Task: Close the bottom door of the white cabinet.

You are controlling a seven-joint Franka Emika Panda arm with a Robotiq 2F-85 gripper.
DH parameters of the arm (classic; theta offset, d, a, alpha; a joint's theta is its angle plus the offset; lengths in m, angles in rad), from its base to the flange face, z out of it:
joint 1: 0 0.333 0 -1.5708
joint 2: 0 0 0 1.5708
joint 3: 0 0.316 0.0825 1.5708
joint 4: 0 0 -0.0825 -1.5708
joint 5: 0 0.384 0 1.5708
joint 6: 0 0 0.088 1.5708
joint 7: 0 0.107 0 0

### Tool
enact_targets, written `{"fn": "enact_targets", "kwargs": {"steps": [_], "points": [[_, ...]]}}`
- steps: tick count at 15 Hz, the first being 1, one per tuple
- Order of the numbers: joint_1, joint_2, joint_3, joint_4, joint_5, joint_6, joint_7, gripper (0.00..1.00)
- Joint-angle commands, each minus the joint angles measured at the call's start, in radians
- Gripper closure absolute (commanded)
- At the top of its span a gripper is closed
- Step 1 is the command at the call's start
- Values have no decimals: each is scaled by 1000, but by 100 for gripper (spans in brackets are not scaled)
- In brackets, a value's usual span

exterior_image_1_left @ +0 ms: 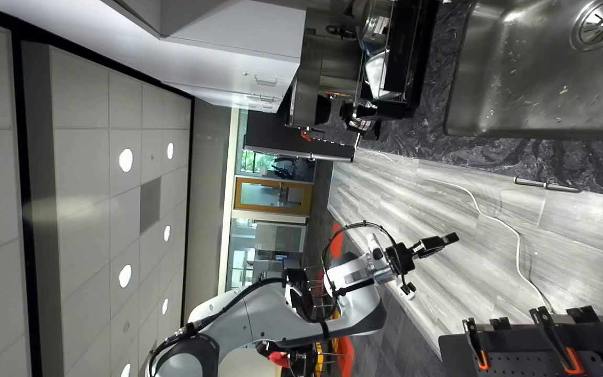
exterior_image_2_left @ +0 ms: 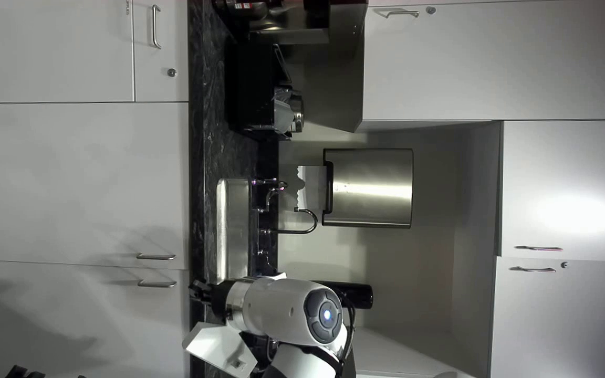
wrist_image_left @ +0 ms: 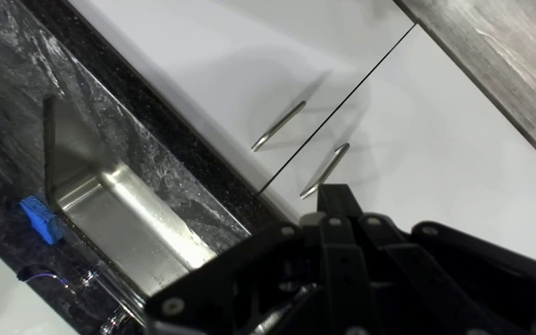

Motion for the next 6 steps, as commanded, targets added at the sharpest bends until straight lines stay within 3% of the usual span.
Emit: {"fn": "enact_targets", "kwargs": {"steps": [1,2,3,5,6], "points": [[6,-122,-21,-64,45,33,-81,73],[8,-135,-23,-69,56,31,-102,67],[13,-68,-18,-29,29,7,-49,86],[13,-95,-18,-41,37,8,-65,70],[14,-101,-18,-45,37,8,-65,67]]}}
